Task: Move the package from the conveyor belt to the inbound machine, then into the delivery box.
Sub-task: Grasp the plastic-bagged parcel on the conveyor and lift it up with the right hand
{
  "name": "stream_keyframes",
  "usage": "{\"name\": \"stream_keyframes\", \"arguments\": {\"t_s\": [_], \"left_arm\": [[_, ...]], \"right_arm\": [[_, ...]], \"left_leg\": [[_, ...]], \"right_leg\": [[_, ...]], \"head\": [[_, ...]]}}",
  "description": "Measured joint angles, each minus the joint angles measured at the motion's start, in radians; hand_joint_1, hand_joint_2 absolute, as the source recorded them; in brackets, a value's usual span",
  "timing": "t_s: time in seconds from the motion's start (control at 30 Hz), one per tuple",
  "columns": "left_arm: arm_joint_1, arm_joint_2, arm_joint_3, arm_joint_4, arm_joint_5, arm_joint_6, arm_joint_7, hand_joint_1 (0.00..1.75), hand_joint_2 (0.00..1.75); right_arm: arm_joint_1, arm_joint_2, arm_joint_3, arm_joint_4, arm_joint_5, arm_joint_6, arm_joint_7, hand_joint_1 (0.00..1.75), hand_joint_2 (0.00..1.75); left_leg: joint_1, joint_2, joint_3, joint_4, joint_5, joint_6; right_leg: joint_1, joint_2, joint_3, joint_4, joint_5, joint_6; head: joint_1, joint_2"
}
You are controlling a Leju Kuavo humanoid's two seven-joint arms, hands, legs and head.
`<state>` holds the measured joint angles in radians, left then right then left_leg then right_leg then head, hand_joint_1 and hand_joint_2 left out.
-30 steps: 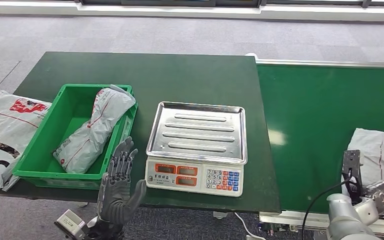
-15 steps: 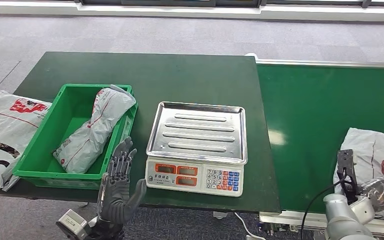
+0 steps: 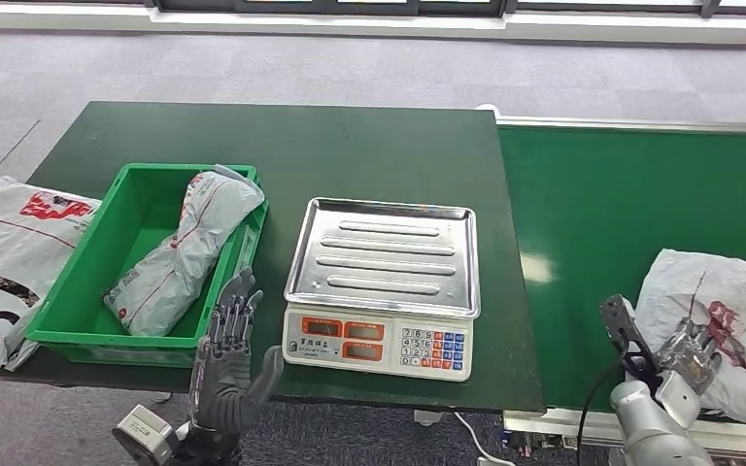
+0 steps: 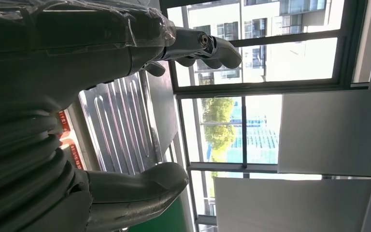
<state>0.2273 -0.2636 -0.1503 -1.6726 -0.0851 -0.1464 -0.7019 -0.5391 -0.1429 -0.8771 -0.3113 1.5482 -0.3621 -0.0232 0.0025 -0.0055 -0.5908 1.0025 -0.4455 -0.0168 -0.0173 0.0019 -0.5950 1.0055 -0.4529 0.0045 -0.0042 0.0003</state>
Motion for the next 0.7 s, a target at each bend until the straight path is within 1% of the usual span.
{"name": "stream_keyframes", "arguments": {"t_s": [0.13, 0.37, 0.6, 0.7], "left_arm": [[0.000, 0.000, 0.000, 0.006, 0.000, 0.001, 0.000, 0.00, 1.75], [0.000, 0.000, 0.000, 0.017, 0.000, 0.012, 0.000, 0.00, 1.75], [0.003, 0.000, 0.000, 0.017, 0.000, 0.012, 0.000, 0.00, 1.75], [0.004, 0.000, 0.000, 0.017, -0.002, 0.012, 0.000, 0.00, 1.75]], "right_arm": [[0.008, 0.004, 0.012, 0.000, -0.002, 0.004, -0.007, 1.75, 1.75], [0.012, 0.005, 0.022, -0.004, -0.013, -0.024, -0.018, 1.75, 1.75], [0.012, 0.008, 0.034, -0.008, -0.018, -0.032, -0.022, 1.75, 1.75], [0.013, 0.010, 0.035, -0.011, -0.027, -0.069, -0.035, 1.75, 1.75]], "left_leg": [[0.000, 0.000, 0.000, 0.001, 0.000, 0.000], [0.000, 0.000, 0.001, 0.003, 0.000, 0.001], [0.000, -0.001, 0.001, 0.003, -0.001, 0.001], [0.000, -0.001, 0.000, 0.003, -0.001, 0.002]], "right_leg": [[0.000, 0.000, 0.001, 0.000, 0.000, 0.000], [0.000, 0.000, 0.002, 0.000, 0.001, 0.001], [0.000, -0.001, 0.003, 0.000, 0.000, 0.002], [0.000, -0.001, 0.003, 0.000, 0.000, 0.002]], "head": [[0.000, 0.000], [0.000, 0.000], [0.000, 0.000], [0.000, 0.000]]}}
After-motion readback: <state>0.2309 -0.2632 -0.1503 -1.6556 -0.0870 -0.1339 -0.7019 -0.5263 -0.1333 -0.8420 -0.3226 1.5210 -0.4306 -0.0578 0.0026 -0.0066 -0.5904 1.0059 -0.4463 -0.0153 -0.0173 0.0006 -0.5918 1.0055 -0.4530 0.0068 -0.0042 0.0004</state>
